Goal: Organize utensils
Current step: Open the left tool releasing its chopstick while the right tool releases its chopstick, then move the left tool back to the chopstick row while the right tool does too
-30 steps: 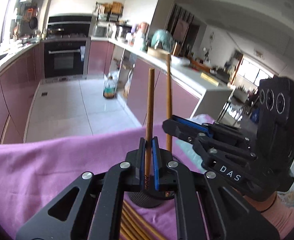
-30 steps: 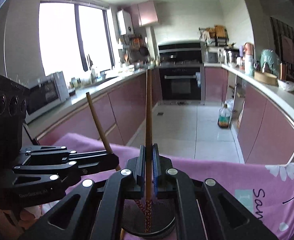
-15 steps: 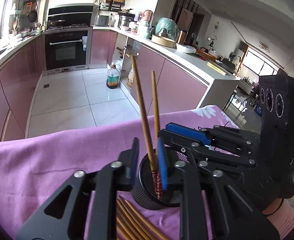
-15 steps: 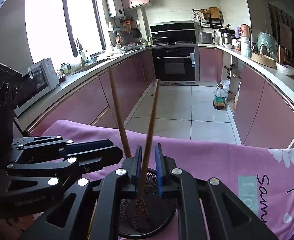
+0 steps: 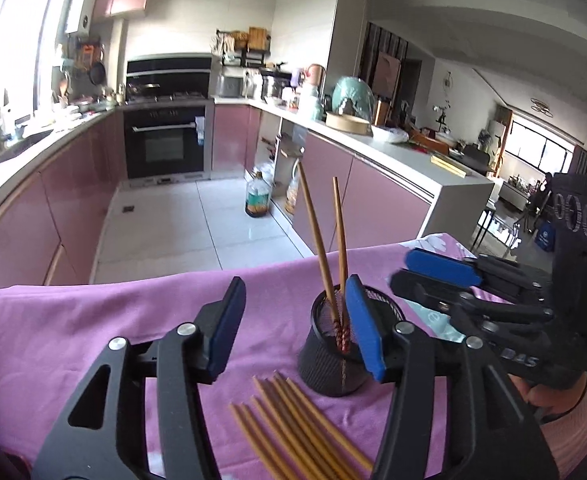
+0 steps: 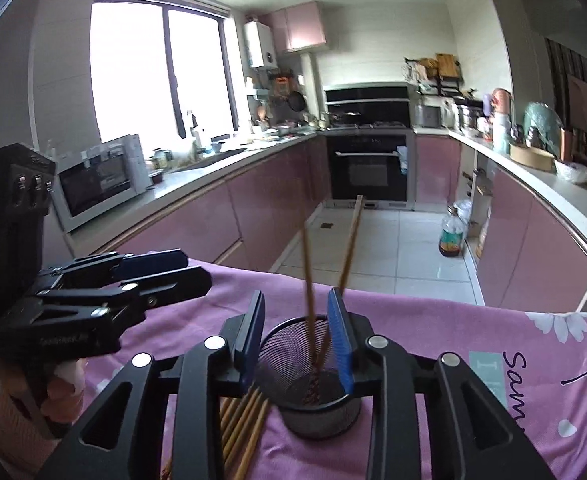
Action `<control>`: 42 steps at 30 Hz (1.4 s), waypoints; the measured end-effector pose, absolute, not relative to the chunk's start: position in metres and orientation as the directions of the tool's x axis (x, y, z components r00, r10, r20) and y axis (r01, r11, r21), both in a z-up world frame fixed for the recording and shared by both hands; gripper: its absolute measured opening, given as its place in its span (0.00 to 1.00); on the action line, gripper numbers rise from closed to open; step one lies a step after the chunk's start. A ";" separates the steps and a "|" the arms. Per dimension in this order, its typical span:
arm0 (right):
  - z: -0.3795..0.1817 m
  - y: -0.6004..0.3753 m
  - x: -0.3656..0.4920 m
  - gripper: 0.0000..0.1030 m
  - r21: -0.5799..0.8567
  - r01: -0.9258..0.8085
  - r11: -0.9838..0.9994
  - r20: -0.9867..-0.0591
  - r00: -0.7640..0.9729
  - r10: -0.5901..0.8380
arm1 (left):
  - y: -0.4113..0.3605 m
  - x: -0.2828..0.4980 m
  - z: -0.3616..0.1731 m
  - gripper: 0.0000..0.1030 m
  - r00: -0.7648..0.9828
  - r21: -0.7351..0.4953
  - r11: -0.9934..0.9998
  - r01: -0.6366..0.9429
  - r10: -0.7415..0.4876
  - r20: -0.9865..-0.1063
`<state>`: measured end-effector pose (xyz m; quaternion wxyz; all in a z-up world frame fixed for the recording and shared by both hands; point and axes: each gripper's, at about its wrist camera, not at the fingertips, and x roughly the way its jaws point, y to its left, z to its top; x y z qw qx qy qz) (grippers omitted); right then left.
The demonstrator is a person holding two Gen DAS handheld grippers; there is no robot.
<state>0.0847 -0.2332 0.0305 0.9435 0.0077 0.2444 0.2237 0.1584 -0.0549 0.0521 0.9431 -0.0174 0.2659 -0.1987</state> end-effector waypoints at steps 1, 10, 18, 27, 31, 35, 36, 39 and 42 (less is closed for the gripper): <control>0.030 -0.231 0.078 0.34 0.118 -0.435 0.893 -0.455 0.775 0.438 | -0.051 0.150 0.051 0.54 0.788 -0.127 0.925 0.358 -0.372 -0.490; -0.025 -0.202 0.051 0.36 0.126 -0.516 0.847 -0.601 0.640 0.480 | -0.014 0.095 0.002 0.56 0.775 -0.105 0.955 0.276 -0.286 -0.564; -0.068 -0.199 0.052 0.33 0.182 -0.455 0.872 -0.694 0.568 0.442 | 0.000 0.081 -0.064 0.55 0.679 -0.136 0.959 0.249 -0.273 -0.681; -0.087 -0.202 0.050 0.29 0.194 -0.424 0.885 -0.728 0.543 0.419 | -0.019 0.088 -0.092 0.52 0.605 -0.150 0.959 0.242 -0.270 -0.749; -0.089 -0.198 0.050 0.28 0.193 -0.418 0.888 -0.735 0.537 0.413 | -0.021 0.089 -0.096 0.50 0.592 -0.146 0.960 0.241 -0.264 -0.762; -0.090 -0.196 0.054 0.26 0.190 -0.417 0.889 -0.746 0.528 0.406 | -0.025 0.089 -0.096 0.48 0.586 -0.132 0.959 0.251 -0.259 -0.768; -0.091 -0.195 0.054 0.26 0.187 -0.416 0.890 -0.749 0.525 0.403 | -0.027 0.089 -0.097 0.48 0.585 -0.124 0.960 0.253 -0.253 -0.771; -0.092 -0.193 0.056 0.24 0.181 -0.411 0.894 -0.756 0.523 0.393 | -0.030 0.090 -0.097 0.47 0.582 -0.120 0.958 0.260 -0.254 -0.772; -0.092 -0.192 0.056 0.24 0.178 -0.408 0.895 -0.758 0.523 0.390 | -0.031 0.091 -0.098 0.46 0.579 -0.123 0.957 0.264 -0.259 -0.773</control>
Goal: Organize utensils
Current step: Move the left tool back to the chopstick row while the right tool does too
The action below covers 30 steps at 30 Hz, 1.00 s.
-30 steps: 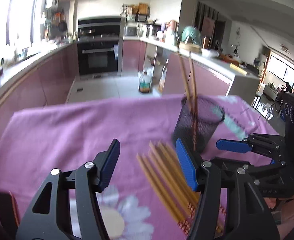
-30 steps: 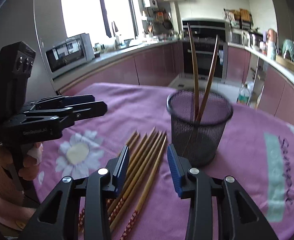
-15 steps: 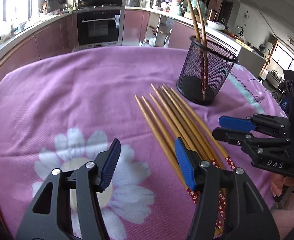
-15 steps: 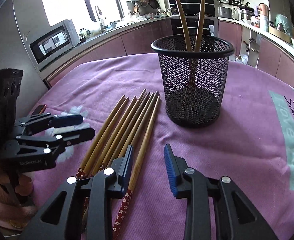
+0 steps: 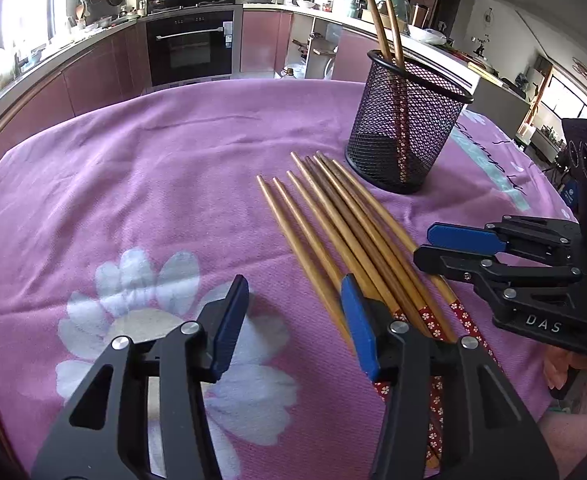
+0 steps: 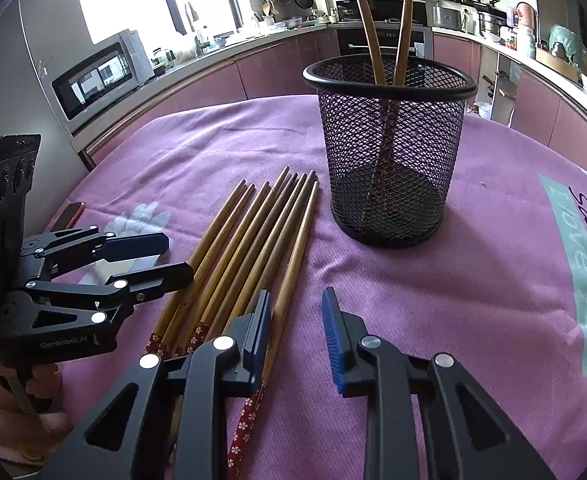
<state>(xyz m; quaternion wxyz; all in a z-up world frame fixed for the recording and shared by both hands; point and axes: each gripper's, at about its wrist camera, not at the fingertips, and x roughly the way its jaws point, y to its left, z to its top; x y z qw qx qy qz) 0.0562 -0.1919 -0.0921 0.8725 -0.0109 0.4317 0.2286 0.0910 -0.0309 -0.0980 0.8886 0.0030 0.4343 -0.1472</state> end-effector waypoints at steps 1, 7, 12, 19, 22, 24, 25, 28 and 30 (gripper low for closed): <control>-0.092 -0.191 0.056 0.24 0.176 -0.408 0.896 -0.759 0.523 0.387 | -0.031 0.091 -0.098 0.45 0.579 -0.121 0.957 0.265 -0.258 -0.773; -0.094 -0.180 0.056 0.22 0.145 -0.406 0.902 -0.766 0.530 0.362 | -0.031 0.093 -0.099 0.37 0.568 -0.127 0.952 0.280 -0.271 -0.777; -0.095 -0.181 0.056 0.17 0.151 -0.398 0.905 -0.767 0.530 0.361 | -0.033 0.092 -0.100 0.29 0.559 -0.132 0.944 0.303 -0.288 -0.778; -0.094 -0.181 0.058 0.14 0.141 -0.394 0.908 -0.773 0.530 0.350 | -0.032 0.095 -0.100 0.26 0.542 -0.150 0.938 0.312 -0.306 -0.783; -0.094 -0.178 0.061 0.14 0.130 -0.392 0.911 -0.775 0.532 0.340 | -0.034 0.100 -0.101 0.26 0.546 -0.132 0.941 0.311 -0.291 -0.786; -0.094 -0.175 0.065 0.14 0.125 -0.391 0.912 -0.777 0.533 0.335 | -0.035 0.104 -0.101 0.26 0.546 -0.131 0.942 0.308 -0.288 -0.787; -0.094 -0.175 0.066 0.14 0.121 -0.392 0.912 -0.778 0.534 0.332 | -0.035 0.107 -0.101 0.26 0.546 -0.132 0.943 0.304 -0.286 -0.788; -0.094 -0.170 0.069 0.15 0.106 -0.394 0.913 -0.781 0.536 0.322 | -0.039 0.111 -0.101 0.26 0.549 -0.121 0.947 0.298 -0.273 -0.790; -0.094 -0.168 0.069 0.14 0.095 -0.396 0.913 -0.782 0.538 0.315 | -0.041 0.112 -0.101 0.26 0.553 -0.116 0.949 0.293 -0.266 -0.790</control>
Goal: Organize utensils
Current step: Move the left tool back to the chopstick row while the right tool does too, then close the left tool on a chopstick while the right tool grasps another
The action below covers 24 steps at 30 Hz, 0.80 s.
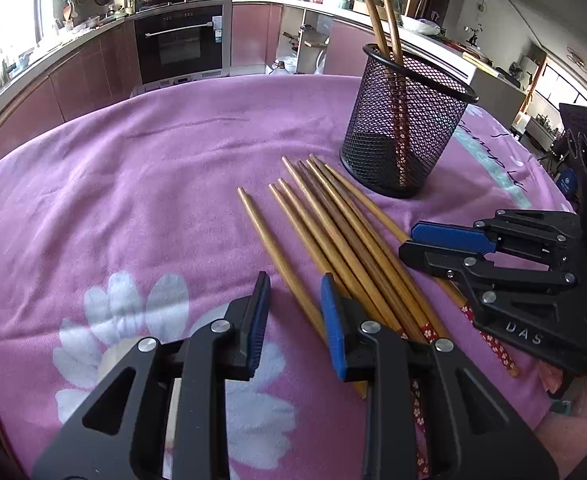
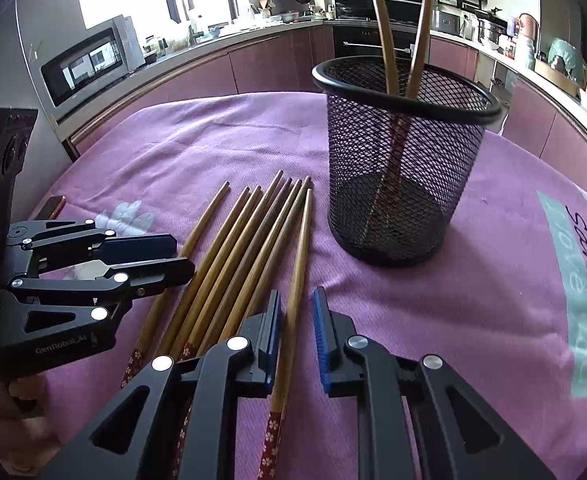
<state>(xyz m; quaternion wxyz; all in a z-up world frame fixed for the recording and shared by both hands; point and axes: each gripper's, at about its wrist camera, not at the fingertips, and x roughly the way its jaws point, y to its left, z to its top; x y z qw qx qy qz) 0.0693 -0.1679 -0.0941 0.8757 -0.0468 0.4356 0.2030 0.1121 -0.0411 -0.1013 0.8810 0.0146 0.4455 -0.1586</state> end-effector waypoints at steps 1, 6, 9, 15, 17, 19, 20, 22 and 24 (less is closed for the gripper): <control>-0.094 -0.168 0.070 0.14 0.095 -0.396 0.913 -0.783 0.538 0.314 | -0.041 0.112 -0.101 0.24 0.555 -0.114 0.951 0.289 -0.263 -0.789; -0.094 -0.171 0.069 0.06 0.111 -0.387 0.915 -0.780 0.537 0.322 | -0.041 0.113 -0.102 0.18 0.560 -0.130 0.956 0.261 -0.260 -0.786; -0.093 -0.171 0.069 0.06 0.113 -0.385 0.916 -0.779 0.538 0.323 | -0.040 0.113 -0.102 0.14 0.560 -0.145 0.958 0.248 -0.264 -0.785; -0.093 -0.177 0.069 0.06 0.135 -0.378 0.916 -0.774 0.537 0.336 | -0.043 0.109 -0.102 0.09 0.559 -0.165 0.956 0.243 -0.277 -0.781; -0.092 -0.178 0.068 0.05 0.138 -0.376 0.916 -0.772 0.539 0.338 | -0.044 0.108 -0.102 0.09 0.560 -0.172 0.955 0.243 -0.283 -0.778; -0.090 -0.180 0.066 0.05 0.145 -0.377 0.915 -0.768 0.541 0.344 | -0.044 0.107 -0.100 0.08 0.560 -0.182 0.953 0.244 -0.292 -0.775; -0.089 -0.181 0.065 0.05 0.147 -0.378 0.914 -0.765 0.542 0.347 | -0.044 0.105 -0.100 0.08 0.561 -0.184 0.952 0.245 -0.294 -0.774; -0.087 -0.182 0.064 0.05 0.153 -0.382 0.912 -0.761 0.543 0.355 | -0.042 0.104 -0.097 0.08 0.563 -0.191 0.950 0.247 -0.301 -0.770; -0.085 -0.183 0.062 0.05 0.164 -0.386 0.908 -0.755 0.542 0.368 | -0.039 0.102 -0.094 0.07 0.566 -0.203 0.948 0.246 -0.311 -0.763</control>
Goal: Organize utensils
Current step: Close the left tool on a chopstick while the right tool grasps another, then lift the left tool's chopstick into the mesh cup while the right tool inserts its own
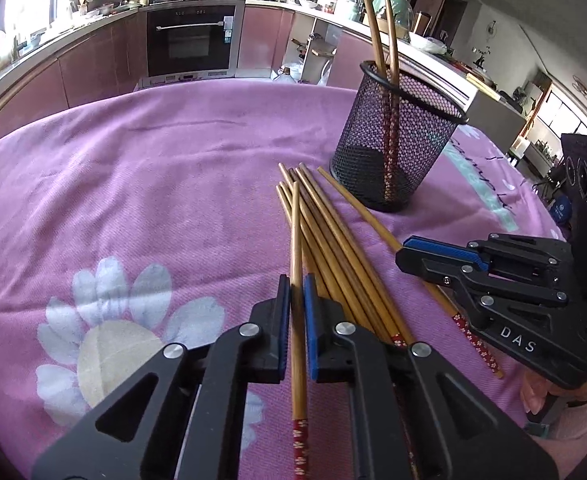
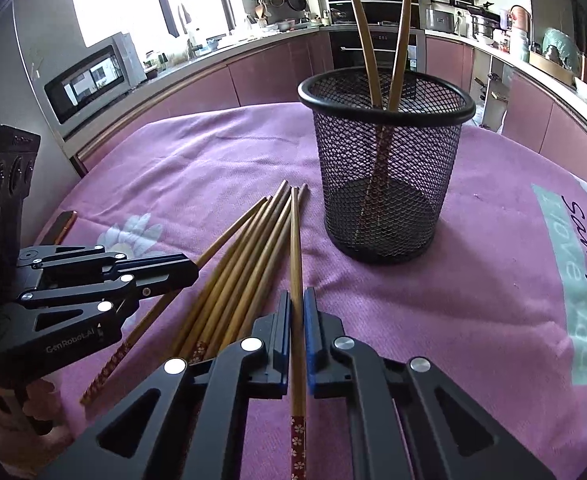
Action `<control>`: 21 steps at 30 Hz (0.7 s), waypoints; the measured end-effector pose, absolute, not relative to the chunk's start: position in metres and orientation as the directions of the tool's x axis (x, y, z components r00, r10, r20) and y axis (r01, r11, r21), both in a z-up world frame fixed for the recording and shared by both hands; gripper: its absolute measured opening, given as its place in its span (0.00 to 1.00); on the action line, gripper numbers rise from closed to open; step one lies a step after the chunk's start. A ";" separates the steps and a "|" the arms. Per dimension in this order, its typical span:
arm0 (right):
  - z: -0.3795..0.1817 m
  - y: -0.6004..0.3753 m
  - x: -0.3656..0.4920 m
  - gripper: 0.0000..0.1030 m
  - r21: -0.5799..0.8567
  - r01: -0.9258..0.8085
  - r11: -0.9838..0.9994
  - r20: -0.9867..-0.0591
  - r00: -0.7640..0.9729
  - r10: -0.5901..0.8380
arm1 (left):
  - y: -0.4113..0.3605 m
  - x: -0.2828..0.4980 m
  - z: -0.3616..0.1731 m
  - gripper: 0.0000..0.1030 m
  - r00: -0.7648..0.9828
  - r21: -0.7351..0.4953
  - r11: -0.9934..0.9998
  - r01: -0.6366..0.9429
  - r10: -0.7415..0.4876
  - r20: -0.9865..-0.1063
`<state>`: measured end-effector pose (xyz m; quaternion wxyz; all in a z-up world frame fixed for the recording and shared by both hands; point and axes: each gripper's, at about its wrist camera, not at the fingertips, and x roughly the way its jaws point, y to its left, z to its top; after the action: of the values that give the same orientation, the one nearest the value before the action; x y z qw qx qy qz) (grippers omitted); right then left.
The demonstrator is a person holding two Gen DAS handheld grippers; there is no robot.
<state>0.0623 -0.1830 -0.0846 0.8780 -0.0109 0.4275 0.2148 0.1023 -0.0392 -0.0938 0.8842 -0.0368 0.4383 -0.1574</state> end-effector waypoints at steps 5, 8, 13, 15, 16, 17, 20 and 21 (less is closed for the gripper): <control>-0.078 -0.187 0.058 0.05 0.200 -0.399 0.895 -0.738 0.540 0.405 | -0.028 0.098 -0.084 0.07 0.575 -0.233 0.941 0.247 -0.336 -0.746; -0.073 -0.189 0.054 0.05 0.220 -0.410 0.885 -0.722 0.542 0.430 | -0.024 0.095 -0.077 0.07 0.577 -0.256 0.932 0.257 -0.361 -0.733; -0.055 -0.197 0.048 0.05 0.266 -0.435 0.860 -0.677 0.551 0.488 | -0.021 0.091 -0.059 0.07 0.583 -0.298 0.908 0.295 -0.418 -0.697; -0.046 -0.201 0.045 0.05 0.272 -0.441 0.855 -0.656 0.566 0.500 | -0.020 0.089 -0.050 0.07 0.591 -0.310 0.898 0.313 -0.439 -0.677; -0.043 -0.202 0.044 0.05 0.275 -0.443 0.853 -0.649 0.570 0.505 | -0.019 0.087 -0.043 0.07 0.598 -0.315 0.892 0.325 -0.452 -0.662; -0.039 -0.204 0.043 0.05 0.281 -0.447 0.849 -0.638 0.574 0.513 | -0.018 0.085 -0.039 0.07 0.602 -0.318 0.888 0.332 -0.459 -0.653; -0.029 -0.210 0.042 0.05 0.290 -0.449 0.845 -0.613 0.591 0.524 | -0.016 0.079 -0.022 0.07 0.619 -0.329 0.873 0.359 -0.487 -0.616; -0.025 -0.212 0.041 0.05 0.292 -0.449 0.845 -0.606 0.597 0.526 | -0.014 0.077 -0.017 0.07 0.621 -0.335 0.867 0.369 -0.498 -0.605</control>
<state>0.0412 -0.2120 -0.0255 0.8918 0.0542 0.3562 0.2735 0.0774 -0.0142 -0.0169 0.8960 -0.0892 0.3616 -0.2419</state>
